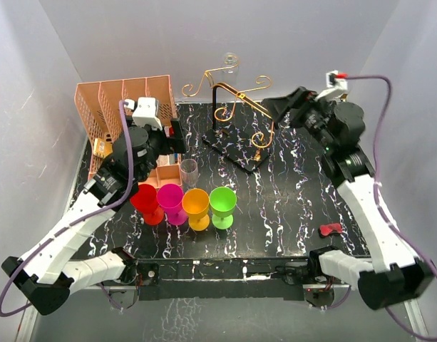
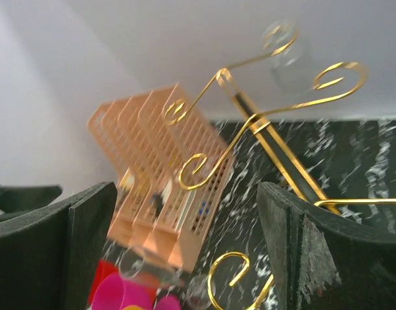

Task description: Take the wine glass off the wine glass rack

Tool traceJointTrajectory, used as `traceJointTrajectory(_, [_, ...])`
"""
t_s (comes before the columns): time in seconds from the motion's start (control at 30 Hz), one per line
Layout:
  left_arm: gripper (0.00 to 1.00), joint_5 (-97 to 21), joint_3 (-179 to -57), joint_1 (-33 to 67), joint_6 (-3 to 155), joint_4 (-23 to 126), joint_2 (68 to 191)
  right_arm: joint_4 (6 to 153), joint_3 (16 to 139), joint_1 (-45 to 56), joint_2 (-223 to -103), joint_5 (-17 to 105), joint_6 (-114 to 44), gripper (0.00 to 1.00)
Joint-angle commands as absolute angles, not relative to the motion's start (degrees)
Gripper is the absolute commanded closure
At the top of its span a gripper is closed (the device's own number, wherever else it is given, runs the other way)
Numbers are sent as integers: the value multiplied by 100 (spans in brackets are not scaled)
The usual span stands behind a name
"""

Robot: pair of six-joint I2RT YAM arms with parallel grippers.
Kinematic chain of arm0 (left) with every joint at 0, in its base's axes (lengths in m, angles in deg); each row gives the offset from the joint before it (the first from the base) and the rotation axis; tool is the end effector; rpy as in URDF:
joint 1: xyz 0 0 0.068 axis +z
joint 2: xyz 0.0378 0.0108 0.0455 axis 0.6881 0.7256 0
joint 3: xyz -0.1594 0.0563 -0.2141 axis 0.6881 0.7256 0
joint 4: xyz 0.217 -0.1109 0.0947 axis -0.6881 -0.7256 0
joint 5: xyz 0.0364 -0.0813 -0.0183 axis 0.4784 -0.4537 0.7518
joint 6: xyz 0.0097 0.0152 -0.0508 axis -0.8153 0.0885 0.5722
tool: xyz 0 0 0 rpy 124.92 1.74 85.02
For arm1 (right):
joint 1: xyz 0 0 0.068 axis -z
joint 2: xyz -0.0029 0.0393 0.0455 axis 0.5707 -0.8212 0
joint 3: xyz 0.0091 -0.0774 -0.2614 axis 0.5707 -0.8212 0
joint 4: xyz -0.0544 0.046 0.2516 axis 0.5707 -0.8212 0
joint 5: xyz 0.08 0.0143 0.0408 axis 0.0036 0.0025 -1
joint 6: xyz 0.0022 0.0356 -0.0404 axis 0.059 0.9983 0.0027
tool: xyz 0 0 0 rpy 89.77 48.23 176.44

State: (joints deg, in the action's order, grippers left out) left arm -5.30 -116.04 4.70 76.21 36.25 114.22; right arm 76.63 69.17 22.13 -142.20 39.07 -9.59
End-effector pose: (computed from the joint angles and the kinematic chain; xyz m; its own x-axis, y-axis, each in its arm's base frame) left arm 0.1846 -0.1295 0.4384 -0.0932 -0.1653 -0.9818 0.2331 0.9551 -0.1829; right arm 0.2251 0.0588 0.4409 -0.1742 0.4962 -0.8506 -0.3971 0.7550 0.5218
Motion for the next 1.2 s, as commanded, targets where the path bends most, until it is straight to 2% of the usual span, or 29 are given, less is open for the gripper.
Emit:
traceJointTrajectory(0.0, [3,-36,-10838,489,7065,4796,11057,7262,7647,2087,-14935,2049,-651,1])
traceJointTrajectory(0.2, [3,175,-10081,798,6855,5168,10667,6066,8576,1321,-15683,2577,-1086,1])
traceJointTrajectory(0.47, [3,283,-9800,869,6725,5327,10238,4575,9610,315,-16373,4631,-1736,1])
traceJointTrajectory(0.97, [3,168,-9891,970,6889,5157,10345,2967,10643,-271,-17163,7137,-1817,1])
traceJointTrajectory(1.17, [3,176,-9910,1012,6940,5119,10412,2956,10574,-280,-17133,7323,-1833,1])
